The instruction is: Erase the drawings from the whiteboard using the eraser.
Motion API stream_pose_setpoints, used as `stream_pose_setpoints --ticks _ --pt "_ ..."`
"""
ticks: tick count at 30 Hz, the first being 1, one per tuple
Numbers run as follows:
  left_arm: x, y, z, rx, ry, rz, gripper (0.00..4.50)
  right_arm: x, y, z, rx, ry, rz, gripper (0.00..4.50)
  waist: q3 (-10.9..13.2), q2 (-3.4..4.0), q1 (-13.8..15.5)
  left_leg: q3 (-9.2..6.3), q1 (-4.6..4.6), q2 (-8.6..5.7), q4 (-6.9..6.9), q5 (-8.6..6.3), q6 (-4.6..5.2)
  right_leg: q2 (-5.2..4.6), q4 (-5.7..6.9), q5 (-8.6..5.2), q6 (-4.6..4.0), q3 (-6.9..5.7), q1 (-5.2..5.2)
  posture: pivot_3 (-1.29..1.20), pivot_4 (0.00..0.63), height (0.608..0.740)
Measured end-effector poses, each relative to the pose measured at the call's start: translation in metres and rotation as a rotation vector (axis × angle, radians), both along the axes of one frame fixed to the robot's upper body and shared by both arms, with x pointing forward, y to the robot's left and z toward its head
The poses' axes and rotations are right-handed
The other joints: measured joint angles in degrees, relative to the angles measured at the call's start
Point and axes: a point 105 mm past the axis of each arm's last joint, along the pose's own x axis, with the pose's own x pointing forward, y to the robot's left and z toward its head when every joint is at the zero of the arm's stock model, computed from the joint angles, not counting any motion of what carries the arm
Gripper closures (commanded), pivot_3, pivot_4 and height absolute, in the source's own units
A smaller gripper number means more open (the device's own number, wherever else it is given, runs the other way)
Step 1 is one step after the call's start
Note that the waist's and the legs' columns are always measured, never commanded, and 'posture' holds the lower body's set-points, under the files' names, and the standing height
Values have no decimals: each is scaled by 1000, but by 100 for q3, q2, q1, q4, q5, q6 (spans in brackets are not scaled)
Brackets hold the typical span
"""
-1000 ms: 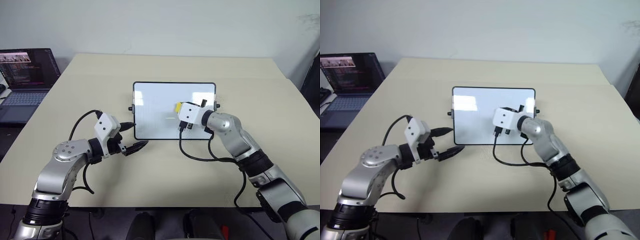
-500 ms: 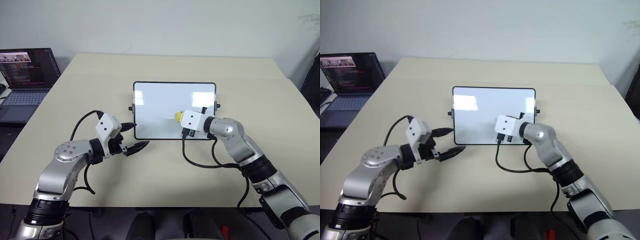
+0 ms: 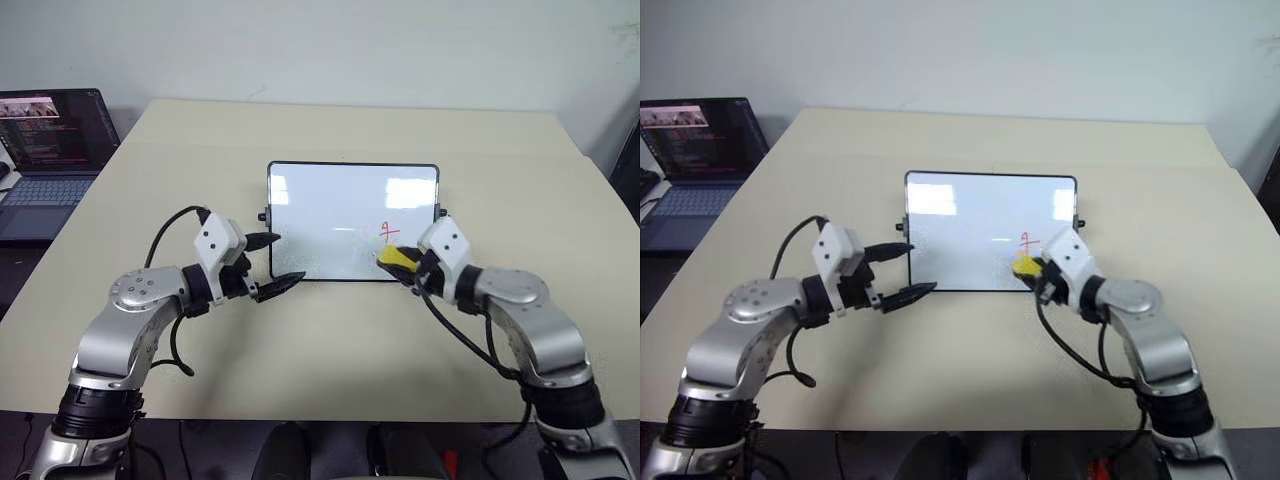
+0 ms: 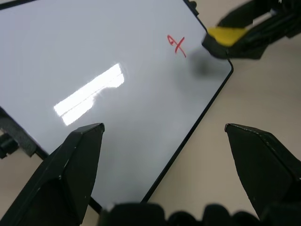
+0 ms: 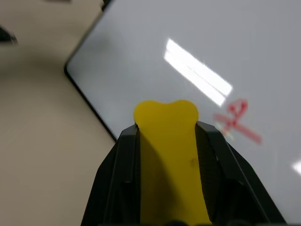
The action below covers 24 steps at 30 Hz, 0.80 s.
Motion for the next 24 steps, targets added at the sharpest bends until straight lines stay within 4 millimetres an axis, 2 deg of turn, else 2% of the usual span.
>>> stream_pose_setpoints --ticks 5,10,13,17,24 --pt "0 -8 5 16 -1 -53 0 -5 -14 -10 -47 19 -33 3251 2 -1 -34 2 12 4 -2 0 0 12 9 -2 1 6 0 0 150 740" --pt "0 -8 2 22 16 -66 0 -3 -11 -7 -47 -11 -41 3251 3 -3 -30 4 12 5 -2 0 0 15 9 -2 2 8 0 0 150 740" --pt "-2 -10 -1 33 34 -91 0 7 1 7 -27 -76 -34 3251 5 -3 -36 9 15 4 0 0 0 15 11 -2 2 14 0 0 150 740" --pt "-6 -10 -5 53 53 -117 0 31 12 22 -15 -157 -78 3251 6 -4 -29 8 15 5 0 1 -1 15 12 -2 2 12 -1 0 150 740" --pt "-7 -10 -11 67 67 -120 0 58 8 26 -43 -215 -173 3251 7 -3 -5 9 8 1 -1 0 -1 7 6 -2 1 11 -1 0 150 740"
